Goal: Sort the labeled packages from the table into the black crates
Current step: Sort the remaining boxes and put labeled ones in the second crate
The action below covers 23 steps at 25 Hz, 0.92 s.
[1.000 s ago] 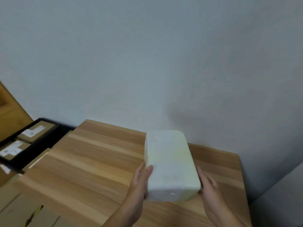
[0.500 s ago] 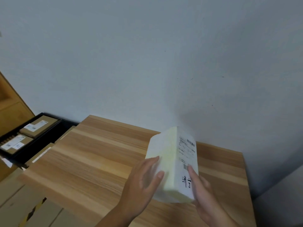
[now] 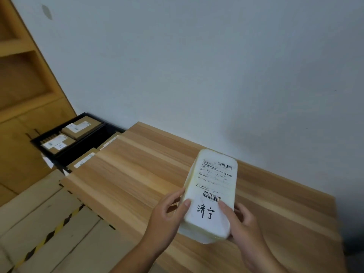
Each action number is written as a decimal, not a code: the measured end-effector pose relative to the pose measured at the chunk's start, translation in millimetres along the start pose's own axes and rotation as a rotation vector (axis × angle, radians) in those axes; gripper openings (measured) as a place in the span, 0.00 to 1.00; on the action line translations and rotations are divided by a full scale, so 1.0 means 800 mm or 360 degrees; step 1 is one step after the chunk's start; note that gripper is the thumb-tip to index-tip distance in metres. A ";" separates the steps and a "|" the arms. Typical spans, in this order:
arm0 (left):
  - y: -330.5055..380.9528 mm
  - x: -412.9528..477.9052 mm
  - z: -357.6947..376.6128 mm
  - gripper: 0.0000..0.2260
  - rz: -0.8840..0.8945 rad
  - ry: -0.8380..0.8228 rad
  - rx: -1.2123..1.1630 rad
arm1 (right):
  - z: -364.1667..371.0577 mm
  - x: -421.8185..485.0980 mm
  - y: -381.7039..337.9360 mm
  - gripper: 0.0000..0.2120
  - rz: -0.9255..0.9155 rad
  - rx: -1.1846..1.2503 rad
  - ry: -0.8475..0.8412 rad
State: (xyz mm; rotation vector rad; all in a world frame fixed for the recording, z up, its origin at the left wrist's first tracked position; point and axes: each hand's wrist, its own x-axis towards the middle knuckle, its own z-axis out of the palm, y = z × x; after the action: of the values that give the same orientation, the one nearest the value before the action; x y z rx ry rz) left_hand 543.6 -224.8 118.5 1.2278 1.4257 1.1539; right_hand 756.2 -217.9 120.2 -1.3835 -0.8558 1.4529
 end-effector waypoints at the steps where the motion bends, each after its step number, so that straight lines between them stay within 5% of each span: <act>1: -0.006 0.002 -0.023 0.21 -0.0004 0.0030 -0.0028 | 0.024 0.002 0.007 0.15 0.0022 -0.0018 -0.0005; 5: -0.026 0.018 -0.122 0.10 -0.0034 0.0127 -0.0154 | 0.128 0.011 0.029 0.15 0.0109 -0.0104 0.0027; 14: -0.063 0.091 -0.376 0.09 -0.0067 0.0234 -0.0165 | 0.396 0.039 0.048 0.13 0.0218 -0.0068 -0.0006; 23: -0.094 0.196 -0.524 0.09 -0.0113 0.0320 -0.0087 | 0.565 0.137 0.049 0.17 0.0116 -0.0113 -0.0146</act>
State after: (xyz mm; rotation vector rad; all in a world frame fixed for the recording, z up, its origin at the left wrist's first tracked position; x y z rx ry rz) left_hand 103.9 -112.8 102.3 1.0379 1.5622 1.2878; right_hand 311.4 -78.9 102.8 -1.4229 -0.9313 1.5651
